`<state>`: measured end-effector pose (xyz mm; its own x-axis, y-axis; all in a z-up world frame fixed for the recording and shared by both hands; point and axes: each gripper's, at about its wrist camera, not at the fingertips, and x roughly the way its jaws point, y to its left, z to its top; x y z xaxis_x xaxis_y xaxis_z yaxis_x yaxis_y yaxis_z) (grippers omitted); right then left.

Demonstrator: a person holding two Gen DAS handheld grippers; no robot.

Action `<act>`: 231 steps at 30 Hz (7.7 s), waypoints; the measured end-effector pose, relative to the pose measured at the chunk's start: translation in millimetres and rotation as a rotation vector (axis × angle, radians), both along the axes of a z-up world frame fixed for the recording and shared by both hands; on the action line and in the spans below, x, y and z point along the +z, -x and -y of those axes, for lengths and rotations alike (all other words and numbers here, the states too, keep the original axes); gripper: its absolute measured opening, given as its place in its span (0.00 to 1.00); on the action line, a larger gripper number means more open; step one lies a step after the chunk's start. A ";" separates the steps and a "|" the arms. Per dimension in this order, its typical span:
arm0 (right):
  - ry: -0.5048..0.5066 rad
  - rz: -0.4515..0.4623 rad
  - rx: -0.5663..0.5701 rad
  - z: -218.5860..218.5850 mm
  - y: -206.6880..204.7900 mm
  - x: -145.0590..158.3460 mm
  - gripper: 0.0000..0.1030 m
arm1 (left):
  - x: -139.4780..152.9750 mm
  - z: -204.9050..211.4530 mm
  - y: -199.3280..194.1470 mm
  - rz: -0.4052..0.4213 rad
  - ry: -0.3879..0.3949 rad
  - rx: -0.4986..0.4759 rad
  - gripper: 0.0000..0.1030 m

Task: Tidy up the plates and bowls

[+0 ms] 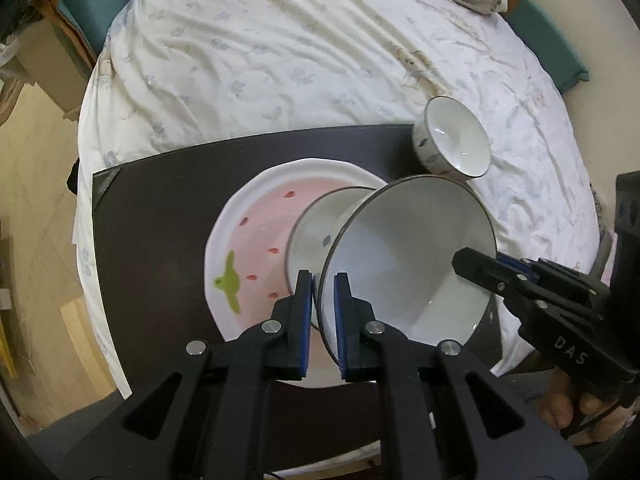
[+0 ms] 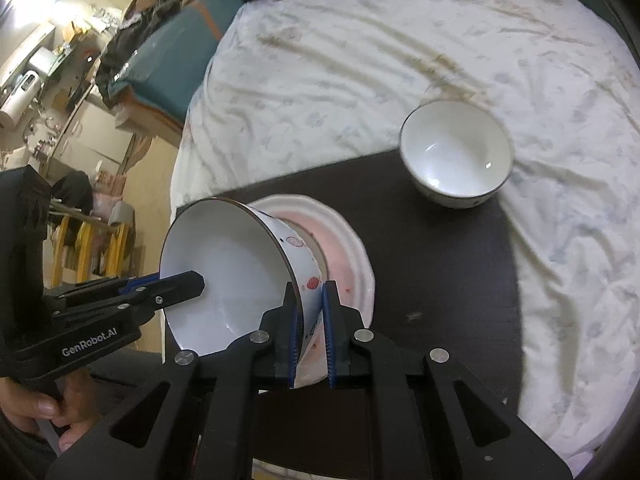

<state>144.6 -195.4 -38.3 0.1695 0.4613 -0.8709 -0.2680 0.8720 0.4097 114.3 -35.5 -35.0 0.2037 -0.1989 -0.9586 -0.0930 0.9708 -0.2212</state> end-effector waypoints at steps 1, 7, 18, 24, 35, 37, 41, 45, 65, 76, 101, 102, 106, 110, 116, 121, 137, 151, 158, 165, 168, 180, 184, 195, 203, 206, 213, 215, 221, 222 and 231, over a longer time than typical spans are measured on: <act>0.001 0.003 0.006 -1.6 0.7 -1.2 0.11 | -2.0 -1.7 -1.4 -0.003 0.003 0.002 0.08; 0.050 -0.002 0.032 -16.9 -5.2 -14.3 0.11 | -17.1 -15.0 -7.5 -0.017 0.068 0.047 0.08; 0.043 -0.045 0.032 -14.6 -11.8 -23.5 0.14 | -23.9 -23.1 -11.9 -0.028 0.092 0.078 0.14; -0.030 -0.063 0.010 -2.4 -18.9 -21.8 0.15 | -24.9 -31.3 -14.7 -0.007 0.044 0.104 0.46; -0.087 -0.102 -0.012 4.6 -33.0 -34.5 0.22 | -26.6 -25.8 -17.3 0.016 0.060 0.078 0.48; -0.096 -0.136 -0.024 6.3 -35.3 -41.5 0.22 | -25.8 -23.9 -17.5 0.017 0.061 0.068 0.48; -0.117 -0.156 -0.022 7.5 -36.8 -43.5 0.22 | -28.2 -23.2 -16.3 0.016 0.062 0.062 0.48; -0.100 -0.166 -0.022 6.1 -36.0 -45.8 0.22 | -37.7 -29.7 -15.1 -0.020 0.072 0.086 0.48; -0.148 -0.210 -0.003 -25.9 -37.1 -63.0 0.31 | -57.5 -47.9 -25.2 -0.077 0.104 0.144 0.11; -0.174 -0.201 -0.003 -26.9 -42.2 -64.0 0.31 | -48.6 -41.0 -24.5 -0.018 0.011 0.117 0.29; -0.209 0.004 -0.145 33.6 -57.2 0.0 0.73 | 34.0 13.0 -59.3 0.117 -0.074 0.083 0.64; -0.189 0.026 -0.159 38.4 -58.8 3.7 0.73 | 33.8 18.8 -64.2 0.113 -0.058 0.077 0.64; -0.017 0.170 -0.248 62.6 -63.8 19.1 0.73 | 27.8 37.8 -85.1 0.090 0.001 0.091 0.63; 0.014 0.129 -0.312 92.1 -78.5 9.5 0.73 | 17.8 58.0 -105.2 0.068 0.045 0.098 0.64; -0.002 0.004 -0.434 131.6 -100.1 -22.3 0.73 | -2.7 87.5 -127.2 0.058 0.033 0.080 0.63; -0.005 -0.064 -0.450 140.1 -114.8 -42.4 0.72 | -28.3 111.2 -143.4 0.004 0.033 0.057 0.63; 0.065 -0.200 -0.417 122.3 -128.7 -93.4 0.35 | -90.3 135.1 -164.3 -0.108 -0.079 0.055 0.27; 0.066 -0.185 -0.390 111.4 -128.6 -94.4 0.20 | -103.2 157.8 -171.7 -0.136 -0.129 -0.021 0.09; 0.052 -0.188 -0.394 116.2 -125.8 -94.7 0.18 | -85.2 163.9 -161.2 -0.105 -0.157 -0.037 0.10; 0.013 -0.119 -0.373 114.4 -116.4 -68.7 0.17 | -49.2 159.8 -141.8 -0.047 -0.157 -0.032 0.12; -0.005 -0.100 -0.370 113.9 -112.2 -57.8 0.17 | -29.3 152.7 -133.4 -0.010 -0.147 -0.019 0.12; -0.069 0.082 -0.292 88.0 -65.9 22.5 0.16 | 45.6 103.0 -76.3 0.153 -0.135 0.008 0.12; -0.083 0.139 -0.226 63.0 -45.2 42.3 0.16 | 49.3 75.1 -49.3 0.157 -0.126 0.033 0.12; -0.083 0.188 -0.083 -4.5 17.6 41.7 0.17 | 39.4 17.1 12.6 0.158 -0.125 0.055 0.11; -0.134 0.143 -0.061 -24.7 20.0 24.5 0.17 | 11.5 -8.2 12.3 0.116 -0.057 0.066 0.11; -0.117 0.111 -0.059 -27.5 18.9 15.4 0.17 | 3.3 -5.6 10.9 0.098 -0.051 0.048 0.12; -0.106 0.008 -0.065 -23.1 17.6 -6.2 0.16 | -1.4 -2.8 10.8 0.087 -0.079 0.040 0.12; -0.107 -0.001 -0.064 -23.3 16.6 -7.3 0.16 | -1.3 -9.1 9.9 0.079 -0.044 0.060 0.12; -0.175 -0.095 -0.068 -19.2 10.7 -13.4 0.20 | -0.5 -25.9 10.9 0.079 -0.020 0.115 0.17; -0.184 -0.098 -0.064 -19.1 10.6 -13.8 0.19 | 0.6 -27.6 10.9 0.086 -0.021 0.121 0.17; -0.235 0.026 -0.128 -0.2 -4.8 6.3 0.20 | 9.1 -54.3 1.9 0.159 -0.023 0.200 0.29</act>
<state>149.4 -195.2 -32.0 0.2606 0.6240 -0.7367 -0.1749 0.7809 0.5997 112.4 18.8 -26.0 0.3856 -0.1183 -0.9151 -0.2494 0.9415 -0.2268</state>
